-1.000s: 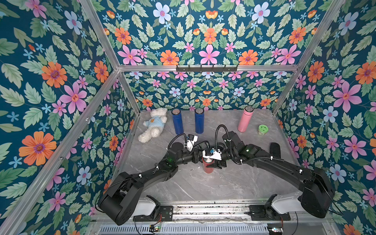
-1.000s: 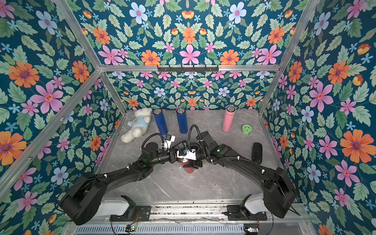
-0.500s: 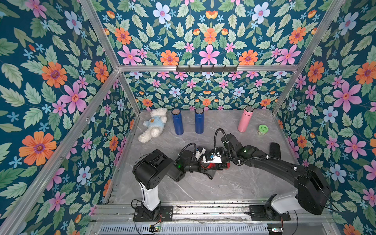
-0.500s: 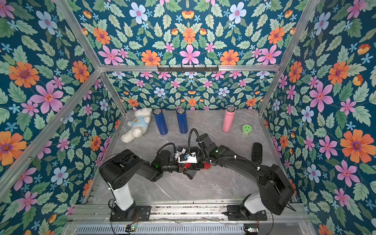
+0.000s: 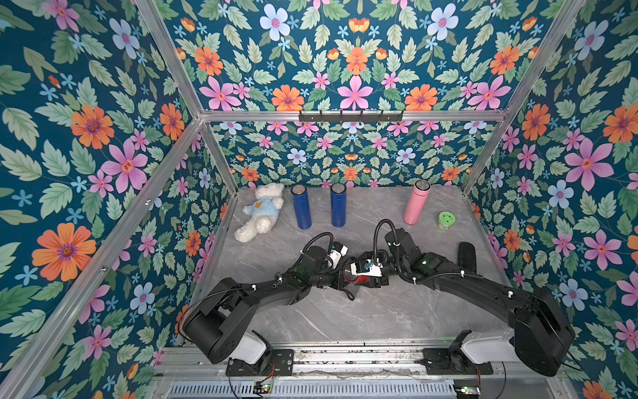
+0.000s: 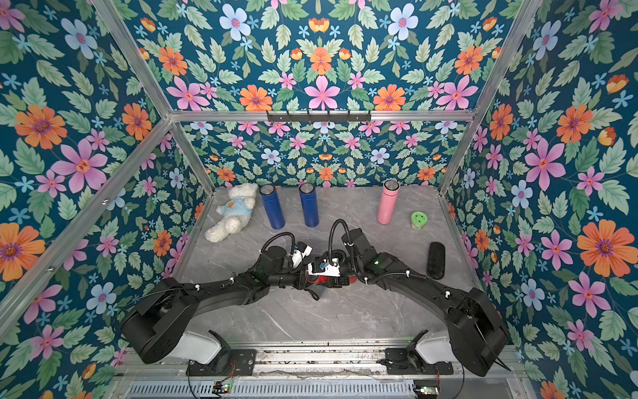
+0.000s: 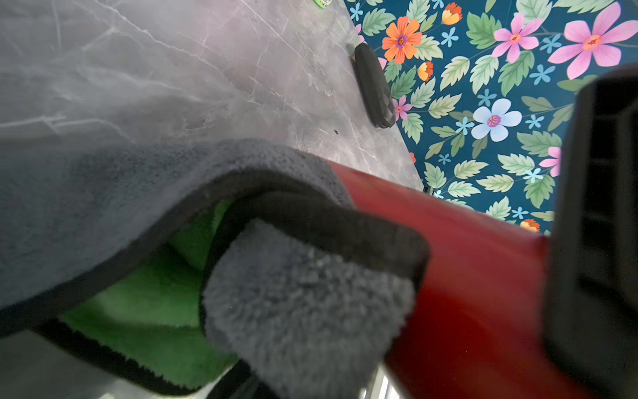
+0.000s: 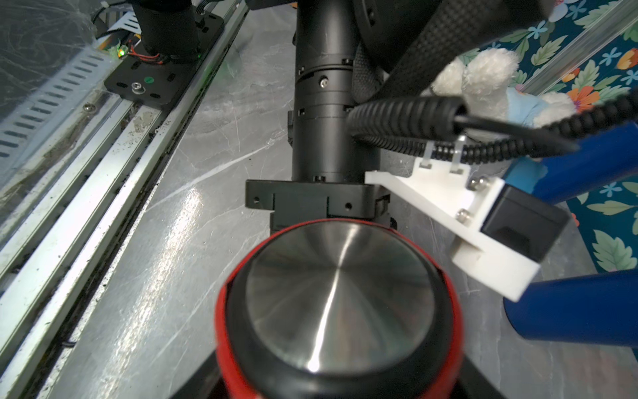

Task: Wipe the surface of the thermos
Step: Wipe the dirt from the surface of the thermos.

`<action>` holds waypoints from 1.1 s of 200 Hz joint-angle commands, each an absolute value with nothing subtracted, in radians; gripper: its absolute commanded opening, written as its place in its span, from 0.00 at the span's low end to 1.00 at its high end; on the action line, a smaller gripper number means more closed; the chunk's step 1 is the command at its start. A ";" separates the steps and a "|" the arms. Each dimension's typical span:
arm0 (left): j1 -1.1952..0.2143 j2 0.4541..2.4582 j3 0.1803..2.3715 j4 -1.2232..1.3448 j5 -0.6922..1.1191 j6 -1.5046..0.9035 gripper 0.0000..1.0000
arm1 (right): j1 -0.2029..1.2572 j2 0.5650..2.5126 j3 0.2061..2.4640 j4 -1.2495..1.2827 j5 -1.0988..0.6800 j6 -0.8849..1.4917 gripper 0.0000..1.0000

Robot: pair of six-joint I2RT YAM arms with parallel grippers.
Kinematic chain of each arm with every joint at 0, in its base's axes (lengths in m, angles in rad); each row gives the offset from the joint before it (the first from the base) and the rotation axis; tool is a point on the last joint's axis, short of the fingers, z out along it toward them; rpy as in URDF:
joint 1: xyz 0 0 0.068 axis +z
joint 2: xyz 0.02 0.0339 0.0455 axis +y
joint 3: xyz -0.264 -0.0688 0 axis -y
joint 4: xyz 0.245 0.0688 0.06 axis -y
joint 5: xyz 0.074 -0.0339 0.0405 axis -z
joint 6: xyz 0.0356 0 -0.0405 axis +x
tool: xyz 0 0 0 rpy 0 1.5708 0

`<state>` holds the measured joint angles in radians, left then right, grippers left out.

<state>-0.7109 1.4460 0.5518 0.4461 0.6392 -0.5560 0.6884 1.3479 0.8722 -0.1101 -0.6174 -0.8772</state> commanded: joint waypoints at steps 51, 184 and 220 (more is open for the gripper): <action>-0.716 1.229 0.587 0.215 0.476 -0.420 0.00 | 0.681 1.233 0.817 0.221 -0.495 -0.446 0.00; -0.706 1.030 0.868 -0.166 0.200 -0.292 0.00 | 0.755 1.274 0.569 0.703 -0.152 -0.217 0.00; -0.707 1.085 0.963 -0.204 0.233 -0.274 0.00 | 0.755 1.294 0.503 0.831 -0.162 -0.202 0.00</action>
